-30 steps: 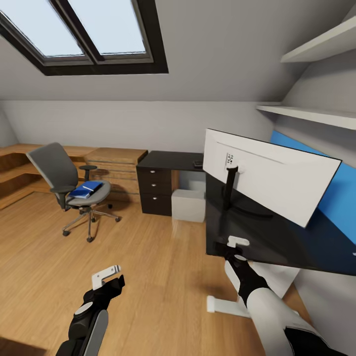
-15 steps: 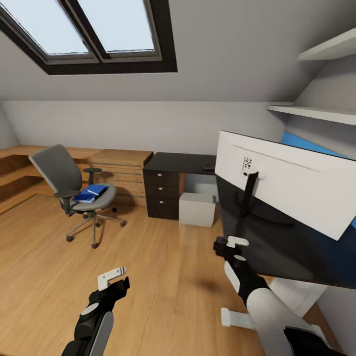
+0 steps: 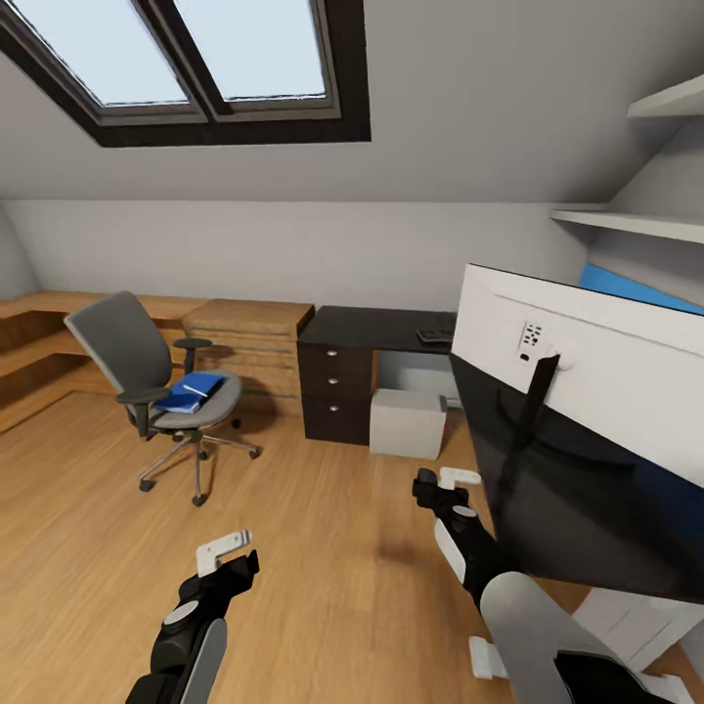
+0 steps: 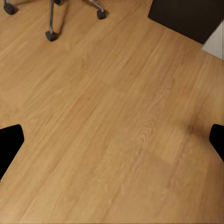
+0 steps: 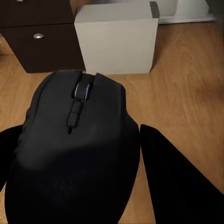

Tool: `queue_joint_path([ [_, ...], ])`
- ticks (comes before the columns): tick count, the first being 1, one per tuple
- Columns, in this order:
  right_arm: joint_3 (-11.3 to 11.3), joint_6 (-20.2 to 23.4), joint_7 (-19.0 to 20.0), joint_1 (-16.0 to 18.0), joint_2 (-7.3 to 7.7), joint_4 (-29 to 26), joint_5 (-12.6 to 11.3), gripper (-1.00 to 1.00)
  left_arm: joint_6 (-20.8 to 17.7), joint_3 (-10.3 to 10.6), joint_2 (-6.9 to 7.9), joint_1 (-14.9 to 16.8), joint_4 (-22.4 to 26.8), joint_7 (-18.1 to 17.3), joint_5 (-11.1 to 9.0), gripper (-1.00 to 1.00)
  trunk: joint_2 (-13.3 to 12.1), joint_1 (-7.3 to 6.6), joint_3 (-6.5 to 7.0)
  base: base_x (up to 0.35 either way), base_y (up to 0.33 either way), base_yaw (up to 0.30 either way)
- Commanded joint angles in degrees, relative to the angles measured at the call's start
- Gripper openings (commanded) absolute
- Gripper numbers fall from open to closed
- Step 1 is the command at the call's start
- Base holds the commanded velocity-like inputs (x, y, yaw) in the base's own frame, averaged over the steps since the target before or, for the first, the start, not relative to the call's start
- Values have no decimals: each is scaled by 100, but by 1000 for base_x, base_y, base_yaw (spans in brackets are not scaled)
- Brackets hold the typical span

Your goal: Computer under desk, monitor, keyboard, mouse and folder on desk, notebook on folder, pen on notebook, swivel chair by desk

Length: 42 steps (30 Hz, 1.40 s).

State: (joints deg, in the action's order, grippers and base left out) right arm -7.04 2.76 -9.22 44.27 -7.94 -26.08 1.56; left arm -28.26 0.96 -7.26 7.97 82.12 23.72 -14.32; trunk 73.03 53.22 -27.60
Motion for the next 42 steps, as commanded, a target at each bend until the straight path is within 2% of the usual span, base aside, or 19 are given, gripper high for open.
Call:
queue_joint_path([
  [1, -25, 24, 14, 2, -6, -9, 2, -100, -13, 14, 0, 3, 6, 54, -57, 100, -38, -20, 12, 223, 210, 0],
  [6, -25, -46, -36, 2, -5, -5, 17, -100, -13, 23, 3, 3, 0, 62, -58, 100, -239, -130, 108, 223, 204, 202],
  [12, -25, -453, -230, -5, -5, 13, 16, -100, -13, 57, 2, 5, -7, 63, -61, 100, -479, -262, 242, 223, 197, 83],
  [18, -25, -525, -260, -19, -5, 15, 12, -100, -13, 88, -1, 4, -16, 63, -61, 100, -720, -394, 363, 223, 189, 11],
  [22, -25, -536, -264, -28, -5, 15, 11, -100, -13, 283, 4, 5, -148, 72, -56, 100, -720, -394, 392, 223, 90, 2],
  [26, -25, -539, -265, -32, -5, 10, 11, -100, -13, 392, 12, 3, -220, 78, -38, 100, -720, -394, 426, 253, 20, 0],
  [27, -25, -539, -265, -32, -5, 8, 11, -100, -13, 411, 13, 4, -234, 81, 19, 100, -720, -394, 435, 303, 6, 0],
  [32, -25, -544, -265, -33, -5, 7, 12, -100, -19, 428, 7, 5, -251, 96, 241, 100, -720, -394, 479, 318, 2, 0],
  [42, -25, -544, -265, -33, -5, 7, 12, -100, -21, 423, 5, 4, -257, 98, 305, 100, -720, -394, 569, 329, 0, 0],
])
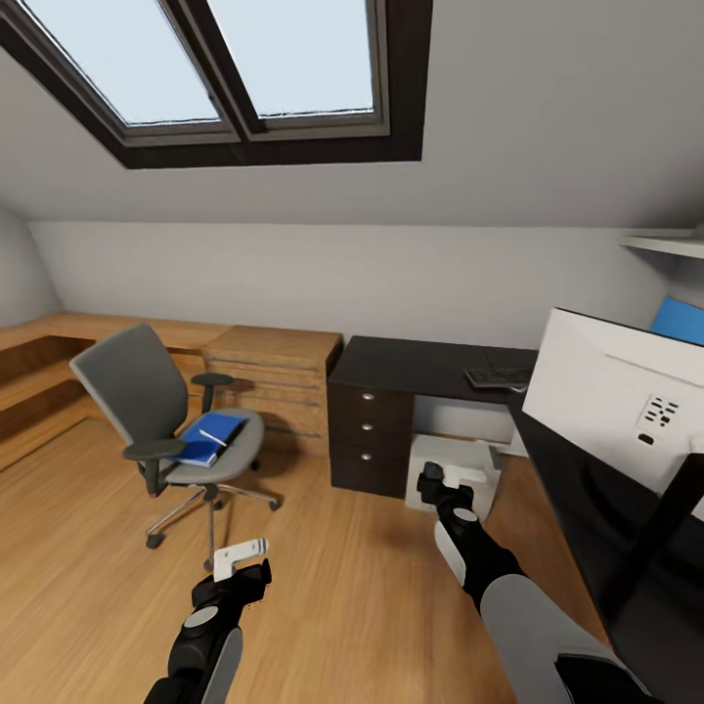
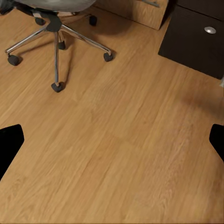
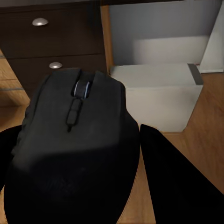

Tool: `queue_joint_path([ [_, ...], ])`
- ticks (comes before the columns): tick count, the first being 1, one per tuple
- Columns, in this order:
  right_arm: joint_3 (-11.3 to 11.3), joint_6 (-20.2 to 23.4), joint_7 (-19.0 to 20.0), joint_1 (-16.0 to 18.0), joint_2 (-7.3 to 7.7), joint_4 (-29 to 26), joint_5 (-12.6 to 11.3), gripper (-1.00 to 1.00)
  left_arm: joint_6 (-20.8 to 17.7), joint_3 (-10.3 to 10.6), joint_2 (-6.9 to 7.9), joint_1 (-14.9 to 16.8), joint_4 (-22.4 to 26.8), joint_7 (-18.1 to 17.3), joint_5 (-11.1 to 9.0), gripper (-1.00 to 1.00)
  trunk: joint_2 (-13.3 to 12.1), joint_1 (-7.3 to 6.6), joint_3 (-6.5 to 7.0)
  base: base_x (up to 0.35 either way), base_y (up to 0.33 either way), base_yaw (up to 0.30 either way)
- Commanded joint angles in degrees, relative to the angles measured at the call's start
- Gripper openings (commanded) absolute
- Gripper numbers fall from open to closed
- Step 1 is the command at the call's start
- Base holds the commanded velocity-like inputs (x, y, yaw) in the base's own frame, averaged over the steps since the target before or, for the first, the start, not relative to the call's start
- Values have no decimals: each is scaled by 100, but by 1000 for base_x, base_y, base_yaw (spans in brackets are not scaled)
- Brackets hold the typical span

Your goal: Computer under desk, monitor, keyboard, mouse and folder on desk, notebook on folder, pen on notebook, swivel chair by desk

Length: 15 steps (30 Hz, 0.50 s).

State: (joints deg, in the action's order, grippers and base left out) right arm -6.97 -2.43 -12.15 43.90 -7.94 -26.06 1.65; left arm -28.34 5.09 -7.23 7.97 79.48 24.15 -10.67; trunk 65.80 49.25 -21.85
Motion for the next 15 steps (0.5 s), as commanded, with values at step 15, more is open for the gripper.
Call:
queue_joint_path([
  [15, -33, -29, 28, 5, -6, -4, 10, -100, -12, 12, 0, 3, 7, 55, -58, 100, 4, 4, 114, 329, 0, 0],
])
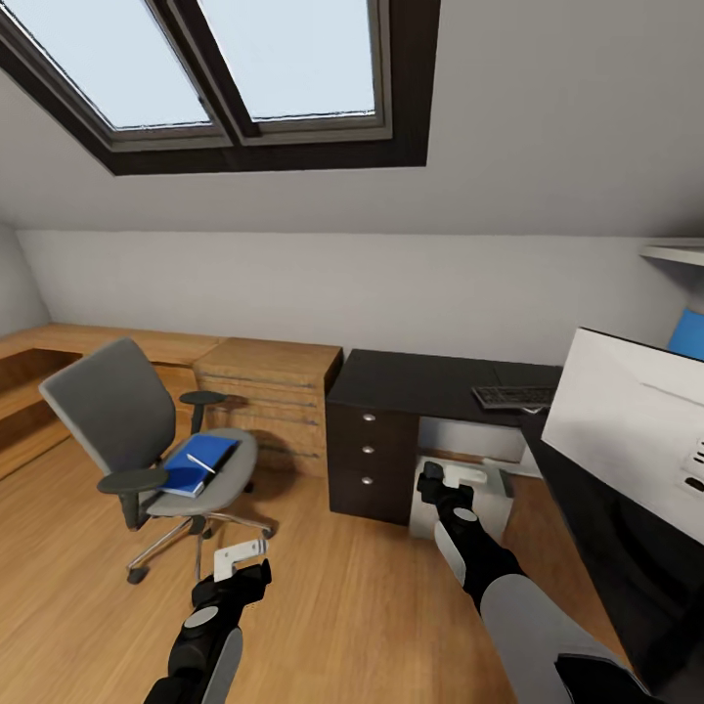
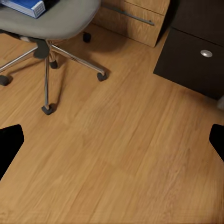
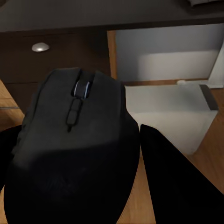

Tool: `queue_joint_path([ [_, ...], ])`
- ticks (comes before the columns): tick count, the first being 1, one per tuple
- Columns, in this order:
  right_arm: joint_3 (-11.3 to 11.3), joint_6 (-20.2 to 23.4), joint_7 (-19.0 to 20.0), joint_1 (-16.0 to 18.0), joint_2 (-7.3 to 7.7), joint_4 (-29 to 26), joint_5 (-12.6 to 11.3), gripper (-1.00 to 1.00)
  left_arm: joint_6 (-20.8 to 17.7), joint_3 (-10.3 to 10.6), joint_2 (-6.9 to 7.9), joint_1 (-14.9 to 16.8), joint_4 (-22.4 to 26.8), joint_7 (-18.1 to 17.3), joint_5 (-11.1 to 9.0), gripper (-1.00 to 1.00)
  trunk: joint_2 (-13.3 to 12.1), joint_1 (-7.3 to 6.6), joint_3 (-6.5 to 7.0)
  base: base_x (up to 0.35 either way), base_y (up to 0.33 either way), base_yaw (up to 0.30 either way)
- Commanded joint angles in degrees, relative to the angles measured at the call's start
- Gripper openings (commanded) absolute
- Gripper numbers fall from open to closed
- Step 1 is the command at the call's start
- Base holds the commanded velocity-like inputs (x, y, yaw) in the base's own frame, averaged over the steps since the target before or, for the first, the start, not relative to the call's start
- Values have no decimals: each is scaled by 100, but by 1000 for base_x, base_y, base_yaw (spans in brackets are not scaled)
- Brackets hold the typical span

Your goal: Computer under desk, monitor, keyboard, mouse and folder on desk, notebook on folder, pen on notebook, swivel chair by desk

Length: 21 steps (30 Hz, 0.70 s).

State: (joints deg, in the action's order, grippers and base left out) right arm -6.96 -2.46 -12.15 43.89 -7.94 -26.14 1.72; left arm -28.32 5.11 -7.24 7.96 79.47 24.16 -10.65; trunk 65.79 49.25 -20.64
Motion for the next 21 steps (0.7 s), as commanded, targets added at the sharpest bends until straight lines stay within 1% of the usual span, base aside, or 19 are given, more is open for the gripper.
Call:
queue_joint_path([
  [1, -33, -25, 28, 5, -6, 4, 1, -100, -13, 11, -1, 4, 7, 57, -60, 100, 4, 4, -5, 330, 0, 0],
  [17, -33, -27, 34, 5, -4, 1, -5, -100, -14, 14, -3, 5, 1, 54, -50, 100, 4, 4, -2, 330, 0, 0],
  [21, -33, -27, 30, 5, -6, 7, -5, -100, -15, 16, -4, 7, -1, 49, -51, 100, 4, 4, -2, 330, -4, 81],
])
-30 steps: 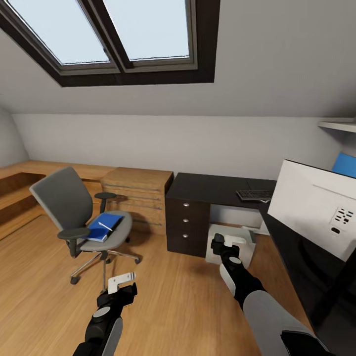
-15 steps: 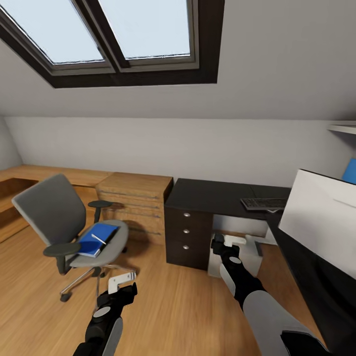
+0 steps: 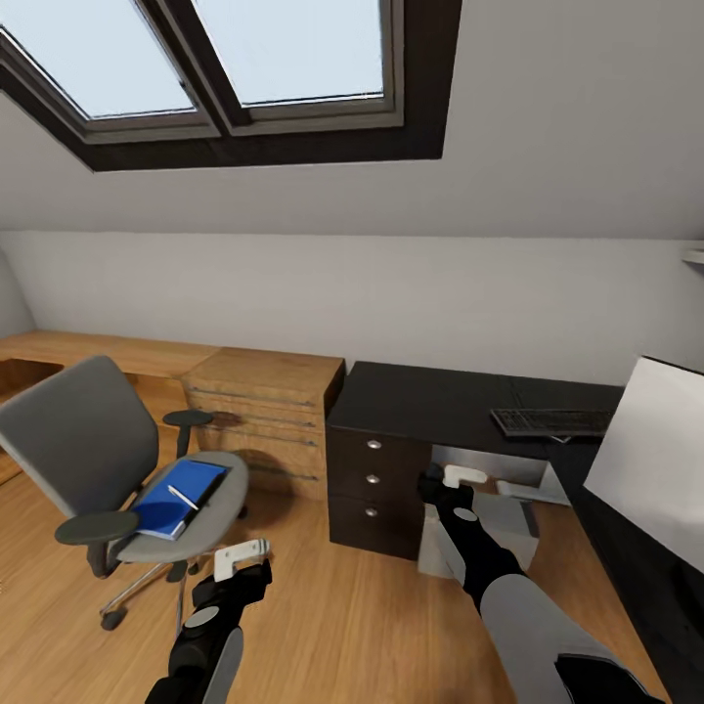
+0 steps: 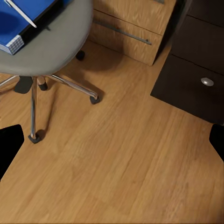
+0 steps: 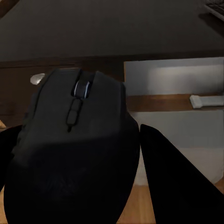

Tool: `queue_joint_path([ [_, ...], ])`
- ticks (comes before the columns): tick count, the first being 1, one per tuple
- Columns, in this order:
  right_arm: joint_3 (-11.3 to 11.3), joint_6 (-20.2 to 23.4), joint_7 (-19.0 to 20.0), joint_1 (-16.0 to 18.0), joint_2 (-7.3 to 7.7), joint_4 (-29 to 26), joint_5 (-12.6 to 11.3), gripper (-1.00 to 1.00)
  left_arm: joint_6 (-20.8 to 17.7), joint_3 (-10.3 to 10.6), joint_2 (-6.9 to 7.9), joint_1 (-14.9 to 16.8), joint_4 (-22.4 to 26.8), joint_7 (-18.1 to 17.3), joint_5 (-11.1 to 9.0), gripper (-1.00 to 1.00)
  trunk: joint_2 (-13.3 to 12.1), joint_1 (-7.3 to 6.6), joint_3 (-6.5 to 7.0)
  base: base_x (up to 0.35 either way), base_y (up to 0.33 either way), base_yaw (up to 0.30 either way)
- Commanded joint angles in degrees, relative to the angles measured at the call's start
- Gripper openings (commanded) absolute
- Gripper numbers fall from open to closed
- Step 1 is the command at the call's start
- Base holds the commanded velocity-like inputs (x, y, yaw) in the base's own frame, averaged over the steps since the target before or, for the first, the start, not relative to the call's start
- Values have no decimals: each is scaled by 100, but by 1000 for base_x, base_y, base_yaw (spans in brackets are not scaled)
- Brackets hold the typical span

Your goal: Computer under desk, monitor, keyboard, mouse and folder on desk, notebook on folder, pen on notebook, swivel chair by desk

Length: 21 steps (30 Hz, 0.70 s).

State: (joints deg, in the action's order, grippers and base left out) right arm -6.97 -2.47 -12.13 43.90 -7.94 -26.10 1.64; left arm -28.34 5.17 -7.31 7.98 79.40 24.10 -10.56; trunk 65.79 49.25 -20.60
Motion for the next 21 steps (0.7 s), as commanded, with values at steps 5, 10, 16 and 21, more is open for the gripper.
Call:
queue_joint_path([
  [5, -33, -25, 27, 4, -6, 7, 3, -100, -14, 27, -6, 5, -232, 47, -54, 100, 4, 4, -7, 330, -70, 216],
  [10, -33, -25, 27, 4, -6, 11, 3, -100, -13, 36, -15, 3, -399, 43, -45, 100, 4, 4, -7, 330, -118, 269],
  [16, -26, -25, 27, 4, -6, 16, 3, -100, -7, 43, -20, 4, -422, 42, -43, 100, 4, 4, -7, 330, -126, 276],
  [21, -25, -25, 34, 4, -6, 25, 3, -100, -13, 296, -10, 5, -445, 48, -44, 100, 4, 4, -8, 328, -133, 277],
])
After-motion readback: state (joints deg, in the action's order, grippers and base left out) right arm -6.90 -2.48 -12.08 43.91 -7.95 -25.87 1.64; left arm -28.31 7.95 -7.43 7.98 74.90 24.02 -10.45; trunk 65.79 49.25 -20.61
